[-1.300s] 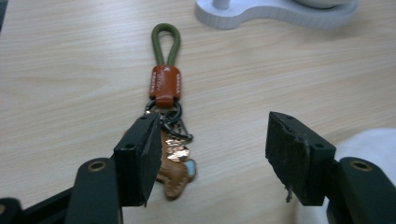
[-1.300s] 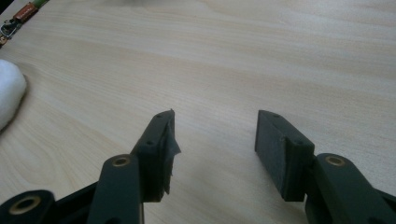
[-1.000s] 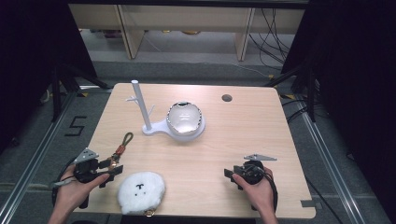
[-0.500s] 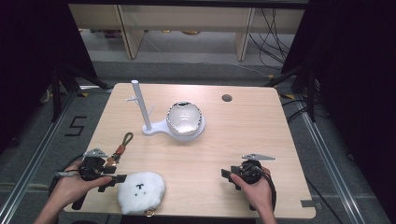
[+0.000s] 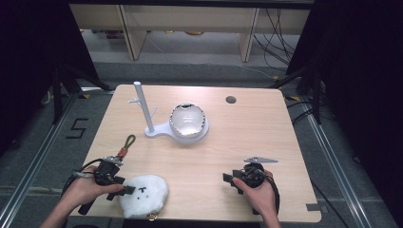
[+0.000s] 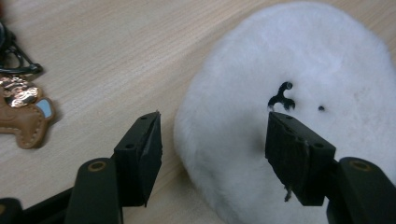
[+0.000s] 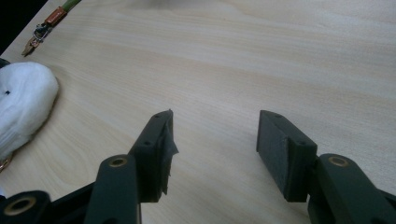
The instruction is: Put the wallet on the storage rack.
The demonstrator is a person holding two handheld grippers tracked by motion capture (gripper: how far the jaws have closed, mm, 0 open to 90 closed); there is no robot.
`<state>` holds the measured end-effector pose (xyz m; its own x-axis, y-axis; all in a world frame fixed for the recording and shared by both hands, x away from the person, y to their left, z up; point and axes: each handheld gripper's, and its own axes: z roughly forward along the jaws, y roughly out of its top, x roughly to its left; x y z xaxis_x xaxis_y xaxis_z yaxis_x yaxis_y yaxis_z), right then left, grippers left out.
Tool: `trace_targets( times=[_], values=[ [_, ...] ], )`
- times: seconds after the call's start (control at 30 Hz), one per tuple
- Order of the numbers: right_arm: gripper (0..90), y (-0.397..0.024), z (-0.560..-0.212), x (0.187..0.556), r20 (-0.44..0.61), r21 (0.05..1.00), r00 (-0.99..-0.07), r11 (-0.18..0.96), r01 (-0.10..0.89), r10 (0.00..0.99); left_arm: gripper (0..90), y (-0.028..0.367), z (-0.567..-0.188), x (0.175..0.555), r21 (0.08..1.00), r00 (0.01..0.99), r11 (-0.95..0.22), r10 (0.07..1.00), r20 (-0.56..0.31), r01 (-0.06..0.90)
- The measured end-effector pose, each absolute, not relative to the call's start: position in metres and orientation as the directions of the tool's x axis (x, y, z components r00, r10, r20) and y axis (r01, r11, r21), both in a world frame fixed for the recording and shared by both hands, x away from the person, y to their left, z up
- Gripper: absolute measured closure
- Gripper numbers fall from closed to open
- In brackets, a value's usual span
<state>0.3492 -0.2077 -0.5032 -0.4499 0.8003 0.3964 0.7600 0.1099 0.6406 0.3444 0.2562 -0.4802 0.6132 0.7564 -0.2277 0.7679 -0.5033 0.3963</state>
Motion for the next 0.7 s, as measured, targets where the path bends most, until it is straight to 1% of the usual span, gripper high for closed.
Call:
trace_targets(
  times=[0.03,0.13,0.2,0.47,0.57,0.6,0.63,0.7],
  values=[
    [47.0,-0.208,-0.502,0.349,0.403,0.640,-0.457,0.113,0.760,0.793,37.9,0.253,-0.483,0.345,0.383,0.610,-0.504,0.756,-0.238,0.774],
    [46.9,-0.207,-0.501,0.349,0.398,0.637,-0.454,0.116,0.762,0.797,39.6,0.250,-0.485,0.344,0.390,0.595,-0.486,0.768,-0.237,0.782],
    [46.8,-0.207,-0.501,0.348,0.403,0.638,-0.460,0.117,0.761,0.791,42.4,0.249,-0.485,0.346,0.371,0.610,-0.510,0.757,-0.235,0.776],
    [46.8,-0.205,-0.499,0.347,0.403,0.647,-0.467,0.116,0.754,0.787,49.8,0.247,-0.488,0.343,0.378,0.600,-0.500,0.769,-0.221,0.779],
    [46.8,-0.205,-0.498,0.347,0.397,0.647,-0.465,0.118,0.754,0.791,53.9,0.247,-0.488,0.339,0.396,0.597,-0.493,0.777,-0.201,0.774],
    [46.8,-0.205,-0.498,0.347,0.397,0.647,-0.465,0.118,0.754,0.791,53.9,0.246,-0.489,0.337,0.412,0.588,-0.478,0.785,-0.195,0.775],
    [46.9,-0.204,-0.498,0.347,0.397,0.646,-0.464,0.118,0.754,0.792,57.4,0.246,-0.490,0.334,0.439,0.580,-0.459,0.792,-0.193,0.773],
    [46.9,-0.203,-0.499,0.347,0.400,0.647,-0.465,0.116,0.754,0.790,62.2,0.246,-0.490,0.331,0.467,0.586,-0.457,0.791,-0.176,0.757]
  ],
)
